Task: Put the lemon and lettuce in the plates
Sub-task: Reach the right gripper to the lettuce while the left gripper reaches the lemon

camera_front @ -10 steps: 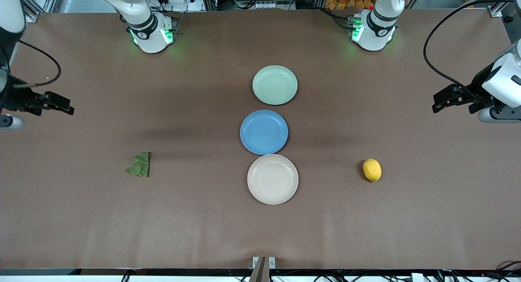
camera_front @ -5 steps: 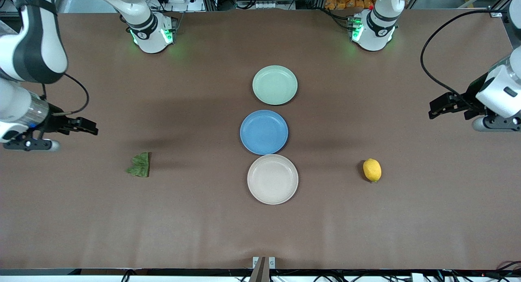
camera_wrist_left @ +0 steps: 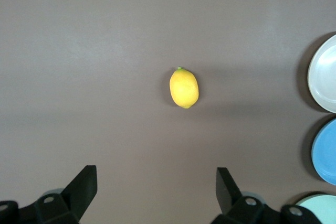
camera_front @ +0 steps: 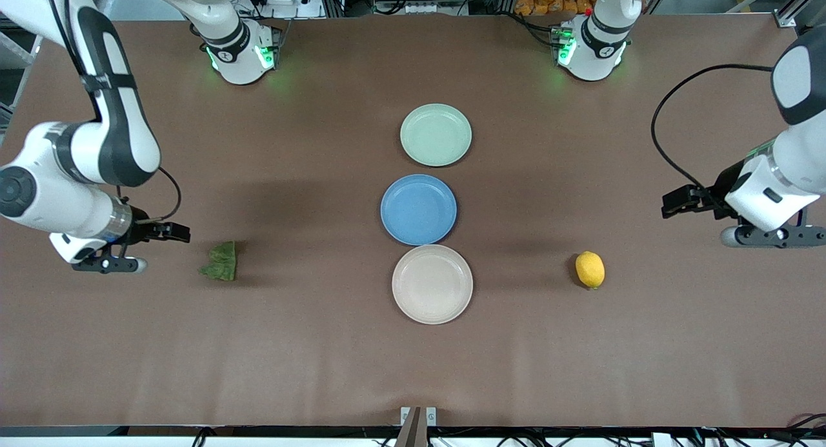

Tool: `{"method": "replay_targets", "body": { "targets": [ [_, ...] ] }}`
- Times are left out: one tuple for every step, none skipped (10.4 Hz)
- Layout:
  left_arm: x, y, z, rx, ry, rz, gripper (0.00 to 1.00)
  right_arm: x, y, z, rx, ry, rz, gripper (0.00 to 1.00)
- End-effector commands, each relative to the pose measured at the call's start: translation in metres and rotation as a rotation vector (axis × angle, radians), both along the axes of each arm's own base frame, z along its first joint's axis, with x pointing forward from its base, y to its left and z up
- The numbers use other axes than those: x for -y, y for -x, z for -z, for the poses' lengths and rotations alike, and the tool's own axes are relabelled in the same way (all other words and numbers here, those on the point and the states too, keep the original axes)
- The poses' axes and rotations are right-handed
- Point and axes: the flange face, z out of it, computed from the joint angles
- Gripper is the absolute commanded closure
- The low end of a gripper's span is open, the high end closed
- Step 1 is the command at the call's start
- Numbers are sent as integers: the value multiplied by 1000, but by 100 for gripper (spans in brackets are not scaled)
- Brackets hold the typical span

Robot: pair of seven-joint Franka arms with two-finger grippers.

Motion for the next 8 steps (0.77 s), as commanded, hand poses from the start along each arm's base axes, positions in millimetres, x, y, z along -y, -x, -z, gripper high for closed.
{"method": "replay_targets", "body": {
  "targets": [
    [6,-15,29,3,-8,4,0,-14,-10,32,9,-4,52,0],
    [8,-19,47,7,-6,-24,0,-21,-13,49,13,3,72,0],
    [17,-19,60,15,-4,-28,0,-23,-14,67,15,7,72,0],
    [22,-22,77,14,-2,-37,0,-28,-15,82,18,10,65,0],
    [26,-26,90,13,1,-49,0,-34,-16,94,26,13,56,0],
    [37,-30,104,17,4,-56,0,-36,-16,107,26,14,59,0],
    [44,-34,119,20,8,-72,0,-36,-17,114,34,13,61,0],
    [49,-37,136,20,10,-76,0,-36,-17,123,32,15,61,0]
  ]
}}
